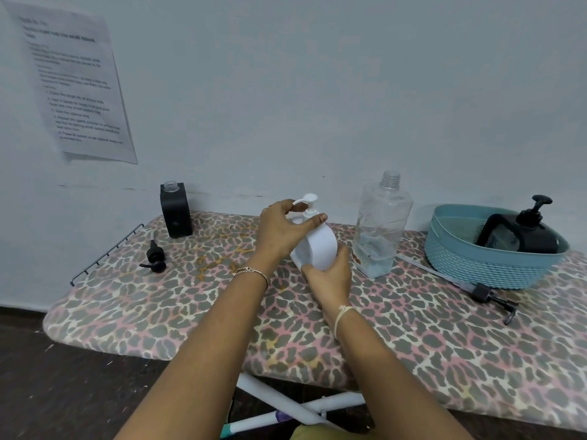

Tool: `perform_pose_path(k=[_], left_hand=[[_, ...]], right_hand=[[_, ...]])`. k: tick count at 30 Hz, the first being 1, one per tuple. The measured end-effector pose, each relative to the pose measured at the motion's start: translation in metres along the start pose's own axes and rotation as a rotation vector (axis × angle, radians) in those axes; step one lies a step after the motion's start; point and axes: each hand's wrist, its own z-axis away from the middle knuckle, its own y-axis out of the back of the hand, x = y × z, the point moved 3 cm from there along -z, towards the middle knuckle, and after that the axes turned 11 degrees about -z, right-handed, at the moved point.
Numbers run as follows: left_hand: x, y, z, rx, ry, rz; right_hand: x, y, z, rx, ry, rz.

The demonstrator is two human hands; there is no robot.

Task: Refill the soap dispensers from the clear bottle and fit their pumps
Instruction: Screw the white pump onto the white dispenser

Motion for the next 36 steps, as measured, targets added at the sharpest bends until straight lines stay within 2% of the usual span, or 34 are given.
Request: perform_pose_path(k=[4,8,13,18,23,26,30,32,34,36], left_hand=[[-0.002,-0.001,-0.002,0.031,-0.019,-0.037],[-0.005,-0.002,-0.004,-0.077,-0.041,0.014],[-0.009,0.000,-0.004,-0.237,-0.042,0.048],[-0.005,-0.006,-0.002,-0.088,-0.015,-0.002],[-0.003,-0.013,-0.004,-0.013,-0.005,-0.099],[-0.003,-0.010,-0.007,-0.106,-0.023,-0.027],[-0.006,0.000,-0.009,-0.375,-0.044,0.046],[-0.005,0.003,-0.009,-0.453,-0.039,0.019],[-0.003,0.003,-0.009,-0.391,-0.030,-0.040],[-0.001,0.001,-0.008,-0.231,-0.025,-0.098]], right_hand=[[-0.004,0.010,-0.010,-0.176,-0.057,-0.124],[-0.004,0.018,-0.019,-0.319,-0.102,-0.054],[0.000,0.018,-0.023,-0.226,0.053,-0.060],[0.005,0.018,-0.025,-0.241,0.140,-0.084],[0.010,0.020,-0.028,-0.227,0.054,-0.198],[0.012,0.024,-0.033,-0.267,-0.011,-0.255],[0.014,0.027,-0.039,-0.327,-0.020,-0.272],[0.016,0.027,-0.041,-0.350,-0.018,-0.271],[0.018,0.027,-0.040,-0.371,-0.018,-0.279],[0.017,0.027,-0.039,-0.396,-0.008,-0.295]])
